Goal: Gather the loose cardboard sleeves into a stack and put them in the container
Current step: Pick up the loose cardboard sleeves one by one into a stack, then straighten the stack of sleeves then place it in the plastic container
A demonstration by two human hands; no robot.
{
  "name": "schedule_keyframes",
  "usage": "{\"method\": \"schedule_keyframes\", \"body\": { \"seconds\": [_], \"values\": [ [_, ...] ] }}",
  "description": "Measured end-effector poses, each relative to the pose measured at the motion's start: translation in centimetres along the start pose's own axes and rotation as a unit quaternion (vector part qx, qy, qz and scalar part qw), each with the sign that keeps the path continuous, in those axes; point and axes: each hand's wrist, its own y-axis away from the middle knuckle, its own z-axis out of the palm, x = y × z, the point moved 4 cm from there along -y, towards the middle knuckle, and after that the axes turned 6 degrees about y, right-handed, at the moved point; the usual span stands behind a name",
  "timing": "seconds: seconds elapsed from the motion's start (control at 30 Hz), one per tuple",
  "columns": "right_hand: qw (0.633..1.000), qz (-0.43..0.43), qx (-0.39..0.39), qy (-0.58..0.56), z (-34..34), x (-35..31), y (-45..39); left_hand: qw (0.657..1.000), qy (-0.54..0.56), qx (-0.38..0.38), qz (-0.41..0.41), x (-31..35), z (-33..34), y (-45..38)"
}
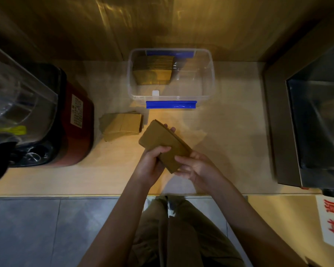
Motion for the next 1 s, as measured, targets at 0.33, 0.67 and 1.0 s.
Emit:
{"method": "schedule_keyframes", "body": {
  "seconds": [0.33,0.67,1.0],
  "values": [
    [0.936,-0.158,0.067,0.308,-2.4,-5.3,0.6,0.936,-0.353,0.008,0.012,3.6,-3.1,-0.4],
    [0.849,-0.234,0.183,0.437,-3.3,-1.7,-2.5,0.824,-0.537,0.135,0.120,-0.5,-5.3,-1.4],
    [0.859,-0.204,0.235,0.407,-3.8,-0.1,-2.7,0.826,-0.531,0.156,0.105,-1.1,-4.9,-1.3]
  ]
}}
